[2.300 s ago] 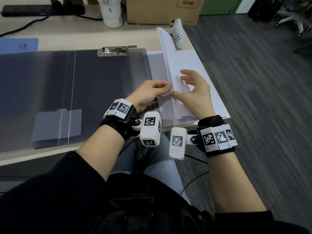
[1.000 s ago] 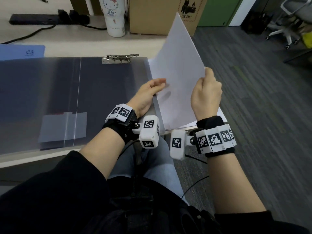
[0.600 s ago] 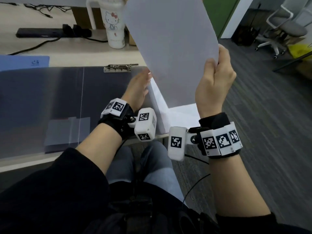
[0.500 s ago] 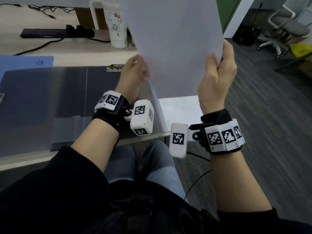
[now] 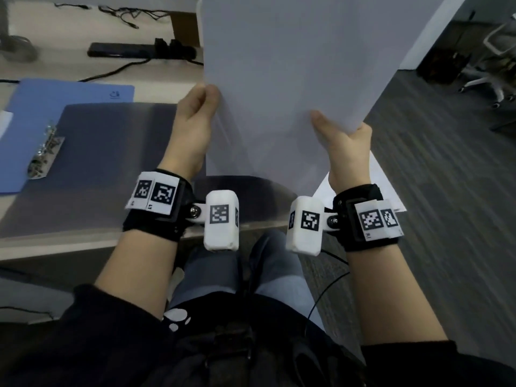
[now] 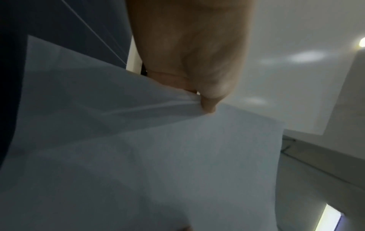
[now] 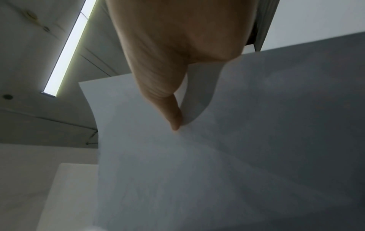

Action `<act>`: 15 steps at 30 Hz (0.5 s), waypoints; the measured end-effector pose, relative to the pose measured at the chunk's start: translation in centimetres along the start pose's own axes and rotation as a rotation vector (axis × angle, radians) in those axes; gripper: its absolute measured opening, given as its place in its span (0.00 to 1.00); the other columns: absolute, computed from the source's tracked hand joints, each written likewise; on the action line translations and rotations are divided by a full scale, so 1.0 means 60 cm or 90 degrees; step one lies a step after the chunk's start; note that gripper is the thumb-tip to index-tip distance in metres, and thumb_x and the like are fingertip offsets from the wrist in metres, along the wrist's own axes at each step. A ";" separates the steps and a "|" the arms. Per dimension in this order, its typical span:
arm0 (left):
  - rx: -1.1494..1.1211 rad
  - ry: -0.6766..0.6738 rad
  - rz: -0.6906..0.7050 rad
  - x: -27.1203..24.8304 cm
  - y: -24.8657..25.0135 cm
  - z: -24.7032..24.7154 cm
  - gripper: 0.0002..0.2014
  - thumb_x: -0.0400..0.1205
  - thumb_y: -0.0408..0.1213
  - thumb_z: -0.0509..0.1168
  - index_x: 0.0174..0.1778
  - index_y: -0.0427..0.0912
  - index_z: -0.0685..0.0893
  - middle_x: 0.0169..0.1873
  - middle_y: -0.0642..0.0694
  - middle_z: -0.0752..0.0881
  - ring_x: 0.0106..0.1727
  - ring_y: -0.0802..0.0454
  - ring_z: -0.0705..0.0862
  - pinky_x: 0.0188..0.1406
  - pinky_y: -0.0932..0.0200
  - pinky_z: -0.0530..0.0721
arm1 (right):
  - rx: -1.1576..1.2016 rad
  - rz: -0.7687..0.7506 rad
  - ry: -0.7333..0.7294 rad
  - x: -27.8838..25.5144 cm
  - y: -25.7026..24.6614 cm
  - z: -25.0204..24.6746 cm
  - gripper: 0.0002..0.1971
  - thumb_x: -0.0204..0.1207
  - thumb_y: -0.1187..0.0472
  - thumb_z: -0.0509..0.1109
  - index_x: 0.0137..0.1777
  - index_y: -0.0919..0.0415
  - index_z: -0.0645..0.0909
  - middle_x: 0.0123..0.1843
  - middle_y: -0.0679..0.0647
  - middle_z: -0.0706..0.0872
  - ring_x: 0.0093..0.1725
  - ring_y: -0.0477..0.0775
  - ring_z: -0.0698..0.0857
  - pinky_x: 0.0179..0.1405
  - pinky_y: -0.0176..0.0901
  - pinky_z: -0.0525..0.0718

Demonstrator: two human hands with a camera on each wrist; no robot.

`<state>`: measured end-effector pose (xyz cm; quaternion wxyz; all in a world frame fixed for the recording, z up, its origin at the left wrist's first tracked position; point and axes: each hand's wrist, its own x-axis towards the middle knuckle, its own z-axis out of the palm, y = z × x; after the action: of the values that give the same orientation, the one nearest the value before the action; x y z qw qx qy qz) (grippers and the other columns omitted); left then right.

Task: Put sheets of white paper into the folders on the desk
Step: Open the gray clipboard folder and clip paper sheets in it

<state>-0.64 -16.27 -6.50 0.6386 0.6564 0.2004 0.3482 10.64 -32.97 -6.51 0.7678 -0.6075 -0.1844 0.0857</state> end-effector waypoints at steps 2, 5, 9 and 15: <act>0.006 0.027 -0.001 0.000 0.009 -0.002 0.13 0.88 0.39 0.53 0.42 0.50 0.80 0.43 0.55 0.84 0.50 0.57 0.81 0.59 0.59 0.80 | 0.002 -0.014 0.008 0.001 -0.001 0.012 0.05 0.69 0.69 0.76 0.42 0.61 0.85 0.34 0.44 0.89 0.38 0.46 0.87 0.40 0.39 0.84; -0.021 0.063 0.011 0.004 0.023 -0.009 0.13 0.88 0.39 0.52 0.42 0.55 0.79 0.43 0.62 0.83 0.48 0.67 0.82 0.62 0.63 0.81 | 0.026 -0.058 0.016 0.003 -0.011 0.026 0.05 0.69 0.68 0.77 0.44 0.64 0.85 0.36 0.47 0.90 0.41 0.49 0.87 0.44 0.42 0.85; -0.030 0.112 0.060 0.006 0.006 -0.029 0.13 0.87 0.38 0.54 0.38 0.49 0.78 0.39 0.52 0.82 0.44 0.60 0.79 0.53 0.60 0.78 | 0.017 -0.054 0.015 0.000 -0.001 0.043 0.03 0.68 0.67 0.77 0.39 0.60 0.86 0.35 0.46 0.90 0.41 0.49 0.87 0.43 0.42 0.85; 0.006 0.132 0.084 -0.004 -0.024 -0.054 0.11 0.85 0.37 0.57 0.38 0.47 0.80 0.37 0.48 0.81 0.42 0.56 0.77 0.47 0.59 0.78 | 0.000 -0.111 0.116 -0.022 0.026 0.072 0.10 0.77 0.65 0.70 0.57 0.68 0.80 0.51 0.57 0.88 0.52 0.47 0.87 0.52 0.38 0.85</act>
<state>-2.88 -14.03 -8.17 0.5871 0.6317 0.2228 0.4546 7.86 -29.14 -7.42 0.7861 -0.5942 -0.1659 -0.0367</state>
